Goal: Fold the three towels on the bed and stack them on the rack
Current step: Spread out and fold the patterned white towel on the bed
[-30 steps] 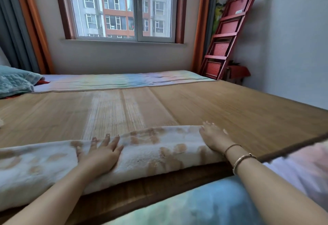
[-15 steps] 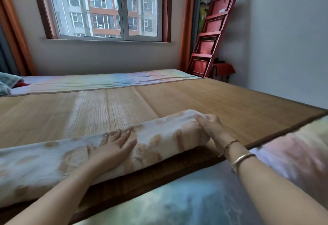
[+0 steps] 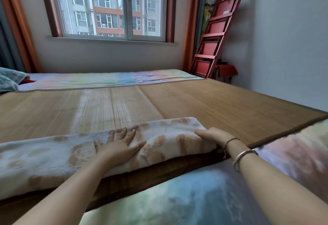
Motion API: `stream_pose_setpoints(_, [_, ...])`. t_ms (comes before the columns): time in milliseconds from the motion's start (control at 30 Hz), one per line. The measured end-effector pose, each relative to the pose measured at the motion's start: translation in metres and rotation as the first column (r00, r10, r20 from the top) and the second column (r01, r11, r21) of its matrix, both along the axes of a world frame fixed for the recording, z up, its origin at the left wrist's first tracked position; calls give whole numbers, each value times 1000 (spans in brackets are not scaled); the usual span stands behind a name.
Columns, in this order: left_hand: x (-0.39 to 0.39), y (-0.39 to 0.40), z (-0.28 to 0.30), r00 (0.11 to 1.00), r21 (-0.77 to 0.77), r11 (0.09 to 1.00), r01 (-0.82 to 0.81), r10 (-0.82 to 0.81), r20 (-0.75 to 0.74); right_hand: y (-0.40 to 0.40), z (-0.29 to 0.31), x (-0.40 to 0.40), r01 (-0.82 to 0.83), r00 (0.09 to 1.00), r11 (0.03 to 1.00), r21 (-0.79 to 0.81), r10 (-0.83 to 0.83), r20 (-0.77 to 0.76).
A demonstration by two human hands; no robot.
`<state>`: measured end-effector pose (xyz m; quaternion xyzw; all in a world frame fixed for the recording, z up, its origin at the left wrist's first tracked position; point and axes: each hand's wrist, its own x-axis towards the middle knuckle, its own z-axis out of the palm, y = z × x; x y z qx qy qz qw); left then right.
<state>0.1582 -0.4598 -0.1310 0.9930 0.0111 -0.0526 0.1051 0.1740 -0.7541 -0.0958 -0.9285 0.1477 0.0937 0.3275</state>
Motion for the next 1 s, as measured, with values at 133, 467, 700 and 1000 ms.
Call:
stream_pose_setpoints(133, [-4, 1, 3, 999, -38, 999, 23, -24, -22, -6, 2, -6, 115, 987, 911, 395, -59, -153])
stream_pose_setpoints(467, [-49, -51, 29, 963, -258, 937, 234, -187, 196, 8, 56, -41, 19, 1000, 454, 891, -5, -18])
stream_pose_setpoints(700, [-68, -101, 59, 956, -900, 350, 260, -225, 189, 17, 120, -57, -119, 976, 425, 897, -116, 184])
stream_pose_setpoints(1000, [-81, -13, 75, 983, -994, 105, -2, -183, -21, 126, 148, -81, -290, 911, 715, 636, 5, 411])
